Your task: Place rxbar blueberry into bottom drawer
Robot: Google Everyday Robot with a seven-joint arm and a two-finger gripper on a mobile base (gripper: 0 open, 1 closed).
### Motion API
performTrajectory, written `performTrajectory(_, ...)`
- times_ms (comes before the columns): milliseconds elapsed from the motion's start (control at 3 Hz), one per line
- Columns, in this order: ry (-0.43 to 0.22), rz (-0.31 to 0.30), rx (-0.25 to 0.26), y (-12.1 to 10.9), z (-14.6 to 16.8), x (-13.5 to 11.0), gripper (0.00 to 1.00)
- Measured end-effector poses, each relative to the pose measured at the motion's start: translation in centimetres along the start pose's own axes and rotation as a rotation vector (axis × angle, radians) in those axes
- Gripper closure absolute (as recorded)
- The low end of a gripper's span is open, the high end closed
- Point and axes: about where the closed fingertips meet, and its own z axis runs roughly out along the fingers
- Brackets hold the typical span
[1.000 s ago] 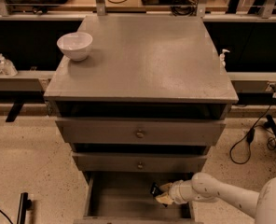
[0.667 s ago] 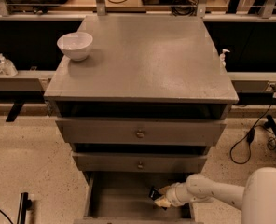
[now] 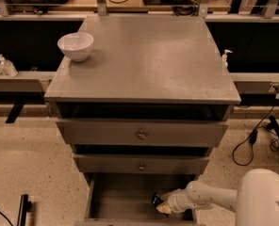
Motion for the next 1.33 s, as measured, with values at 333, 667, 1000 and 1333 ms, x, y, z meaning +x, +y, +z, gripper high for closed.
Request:
performTrajectory(333, 0.0, -0.001, -0.004, 0.17, 0.12, -0.05, 0.82)
performTrajectory(667, 0.0, -0.001, -0.007, 0.34, 0.28, -0.04, 0.58)
performTrajectory(1000, 0.001, -0.001, -0.011, 0.51, 0.44, -0.03, 0.36)
performTrajectory(1333, 0.001, -0.001, -0.014, 0.68, 0.59, -0.02, 0.12)
